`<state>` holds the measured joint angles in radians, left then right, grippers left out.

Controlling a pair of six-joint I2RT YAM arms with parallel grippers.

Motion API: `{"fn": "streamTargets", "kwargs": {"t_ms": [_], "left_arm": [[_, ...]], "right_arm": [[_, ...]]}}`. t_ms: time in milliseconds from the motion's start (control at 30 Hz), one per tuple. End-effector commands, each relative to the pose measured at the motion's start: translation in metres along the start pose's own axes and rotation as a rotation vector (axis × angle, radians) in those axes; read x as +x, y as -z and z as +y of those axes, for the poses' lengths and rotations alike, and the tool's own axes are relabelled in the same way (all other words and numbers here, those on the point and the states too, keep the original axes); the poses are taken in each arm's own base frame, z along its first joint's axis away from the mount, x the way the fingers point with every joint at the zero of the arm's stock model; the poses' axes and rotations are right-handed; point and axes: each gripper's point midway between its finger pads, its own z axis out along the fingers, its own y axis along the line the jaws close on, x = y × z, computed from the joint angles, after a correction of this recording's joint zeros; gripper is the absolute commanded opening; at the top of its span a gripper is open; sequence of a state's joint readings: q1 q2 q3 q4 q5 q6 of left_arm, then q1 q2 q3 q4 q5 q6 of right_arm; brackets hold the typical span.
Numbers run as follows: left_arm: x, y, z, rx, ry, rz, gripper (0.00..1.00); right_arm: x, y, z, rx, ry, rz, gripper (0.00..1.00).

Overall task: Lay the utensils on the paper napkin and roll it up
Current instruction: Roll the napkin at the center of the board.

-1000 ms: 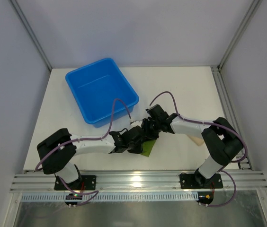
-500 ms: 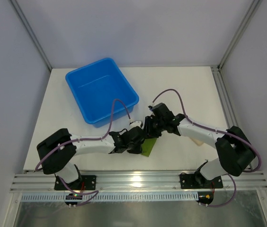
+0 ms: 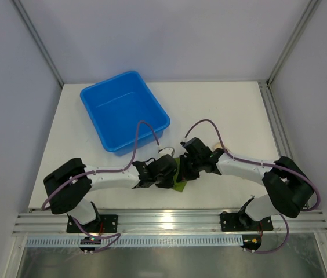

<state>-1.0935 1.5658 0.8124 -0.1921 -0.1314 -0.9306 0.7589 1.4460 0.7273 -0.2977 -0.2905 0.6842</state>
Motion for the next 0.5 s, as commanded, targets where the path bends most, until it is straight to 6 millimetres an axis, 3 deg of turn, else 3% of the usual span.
{"fn": "streamTargets", "kwargs": {"t_ms": [0,467], "left_arm": [[-0.012,0.007,-0.009,0.024,-0.005,-0.049,0.02],[-0.034,0.022,-0.012,-0.006,-0.022,-0.111,0.03]], "right_arm": [[-0.01,0.002,0.004,-0.02,0.025,-0.063,0.04],[-0.014,-0.02,0.017,-0.09,0.016,-0.022,0.04]]}}
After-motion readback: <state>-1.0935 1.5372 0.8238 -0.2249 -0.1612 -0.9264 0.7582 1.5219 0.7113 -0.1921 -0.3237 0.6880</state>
